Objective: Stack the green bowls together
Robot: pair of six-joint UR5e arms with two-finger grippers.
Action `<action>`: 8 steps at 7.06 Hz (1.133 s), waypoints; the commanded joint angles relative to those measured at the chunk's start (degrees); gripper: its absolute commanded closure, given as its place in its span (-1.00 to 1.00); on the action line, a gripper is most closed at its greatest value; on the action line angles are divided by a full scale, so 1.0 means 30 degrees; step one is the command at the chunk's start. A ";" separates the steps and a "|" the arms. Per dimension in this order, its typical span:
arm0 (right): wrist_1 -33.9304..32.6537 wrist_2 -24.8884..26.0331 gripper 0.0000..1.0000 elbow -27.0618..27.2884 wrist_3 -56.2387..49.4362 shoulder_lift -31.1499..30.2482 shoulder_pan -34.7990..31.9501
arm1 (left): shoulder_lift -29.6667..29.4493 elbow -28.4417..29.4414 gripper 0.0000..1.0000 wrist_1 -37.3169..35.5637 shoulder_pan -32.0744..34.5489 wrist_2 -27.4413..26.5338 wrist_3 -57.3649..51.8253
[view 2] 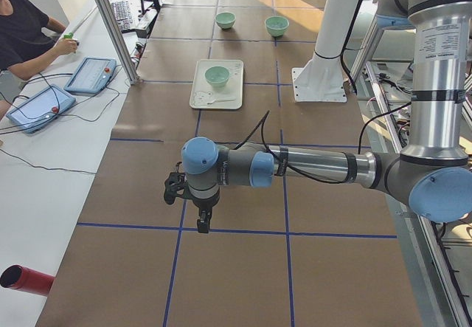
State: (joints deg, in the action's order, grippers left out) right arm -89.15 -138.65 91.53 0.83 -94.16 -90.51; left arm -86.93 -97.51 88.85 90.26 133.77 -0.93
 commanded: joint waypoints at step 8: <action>0.0070 -0.0073 -1.00 0.1340 0.0046 0.0740 0.0053 | -0.0059 -0.0105 -1.00 1.0906 -0.6839 0.0128 1.2286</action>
State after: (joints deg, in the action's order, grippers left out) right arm -88.87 -138.82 95.80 0.93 -92.65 -90.37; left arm -87.50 -98.06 112.08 75.90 136.44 21.79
